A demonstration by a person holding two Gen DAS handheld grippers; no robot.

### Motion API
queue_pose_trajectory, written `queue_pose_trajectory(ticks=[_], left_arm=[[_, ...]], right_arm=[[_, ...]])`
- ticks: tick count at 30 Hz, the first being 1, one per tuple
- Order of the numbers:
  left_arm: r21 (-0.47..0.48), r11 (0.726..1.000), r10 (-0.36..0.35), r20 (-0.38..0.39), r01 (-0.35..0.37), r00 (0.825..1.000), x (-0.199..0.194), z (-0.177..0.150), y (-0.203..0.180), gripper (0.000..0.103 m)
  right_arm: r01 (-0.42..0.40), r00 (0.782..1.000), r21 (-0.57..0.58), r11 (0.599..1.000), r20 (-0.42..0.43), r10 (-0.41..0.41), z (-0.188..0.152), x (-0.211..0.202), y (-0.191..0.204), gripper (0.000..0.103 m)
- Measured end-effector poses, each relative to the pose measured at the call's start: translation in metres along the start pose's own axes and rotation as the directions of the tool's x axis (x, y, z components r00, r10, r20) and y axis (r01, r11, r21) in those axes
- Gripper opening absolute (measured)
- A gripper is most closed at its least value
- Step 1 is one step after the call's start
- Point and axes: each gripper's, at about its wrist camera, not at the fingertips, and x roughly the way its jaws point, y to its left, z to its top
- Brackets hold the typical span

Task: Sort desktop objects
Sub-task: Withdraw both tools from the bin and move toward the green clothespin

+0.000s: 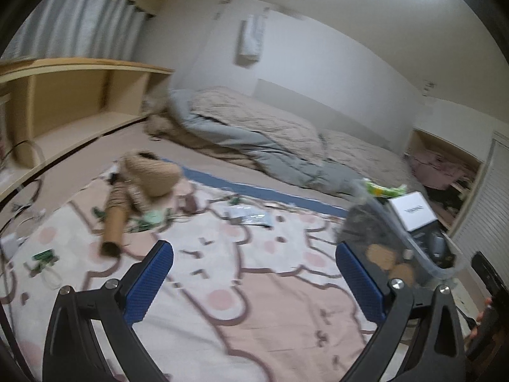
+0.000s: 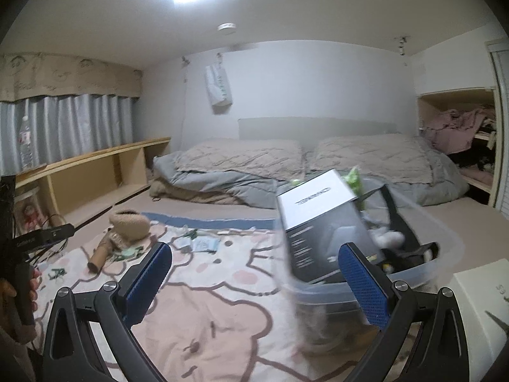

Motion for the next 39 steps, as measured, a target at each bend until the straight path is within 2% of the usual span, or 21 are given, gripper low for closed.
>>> queue_pose_trajectory(ticks=[4, 7, 13, 17, 23, 29, 31, 33, 36, 38, 39], left_arm=[[-0.041, 0.996, 0.075, 0.002, -0.075, 0.997, -0.004, -0.006, 0.03, 0.103], [-0.058, 0.987, 0.15, 0.009, -0.149, 0.989, -0.006, -0.011, 0.049, 0.103], [-0.146, 0.949, 0.282, -0.012, -0.281, 0.959, 0.0, -0.019, 0.094, 0.103], [-0.191, 0.909, 0.372, -0.027, -0.37, 0.928, 0.006, -0.024, 0.124, 0.103], [-0.201, 0.837, 0.51, -0.052, -0.509, 0.859, 0.014, -0.033, 0.164, 0.101], [-0.172, 0.79, 0.586, -0.07, -0.588, 0.807, 0.024, -0.038, 0.188, 0.101], [-0.174, 0.777, 0.598, -0.098, -0.606, 0.795, 0.03, -0.042, 0.196, 0.096], [-0.18, 0.772, 0.592, -0.147, -0.61, 0.793, 0.039, -0.046, 0.206, 0.087], [-0.186, 0.768, 0.579, -0.204, -0.612, 0.789, 0.048, -0.053, 0.217, 0.083], [-0.201, 0.766, 0.573, -0.218, -0.611, 0.79, 0.048, -0.056, 0.223, 0.08], [-0.215, 0.766, 0.566, -0.222, -0.606, 0.794, 0.048, -0.057, 0.226, 0.073]], right_arm=[[-0.042, 0.998, -0.038, 0.998, -0.041, 0.04, -0.012, 0.013, 0.02, 0.103], [-0.067, 0.996, -0.077, 0.995, -0.071, 0.062, -0.023, 0.023, 0.036, 0.103], [-0.133, 0.982, -0.096, 0.987, -0.144, 0.118, -0.043, 0.049, 0.062, 0.103], [-0.177, 0.971, -0.112, 0.978, -0.185, 0.154, -0.055, 0.067, 0.08, 0.103], [-0.221, 0.952, -0.166, 0.961, -0.252, 0.175, -0.071, 0.096, 0.11, 0.103], [-0.275, 0.913, -0.185, 0.943, -0.358, 0.196, -0.082, 0.135, 0.145, 0.103], [-0.294, 0.899, -0.172, 0.94, -0.383, 0.211, -0.082, 0.147, 0.155, 0.103], [-0.297, 0.883, -0.141, 0.944, -0.416, 0.216, -0.082, 0.164, 0.166, 0.103], [-0.256, 0.864, -0.091, 0.962, -0.467, 0.186, -0.081, 0.19, 0.183, 0.103], [-0.261, 0.847, -0.063, 0.963, -0.494, 0.198, -0.08, 0.207, 0.194, 0.103], [-0.28, 0.837, -0.048, 0.959, -0.501, 0.219, -0.08, 0.214, 0.199, 0.103]])
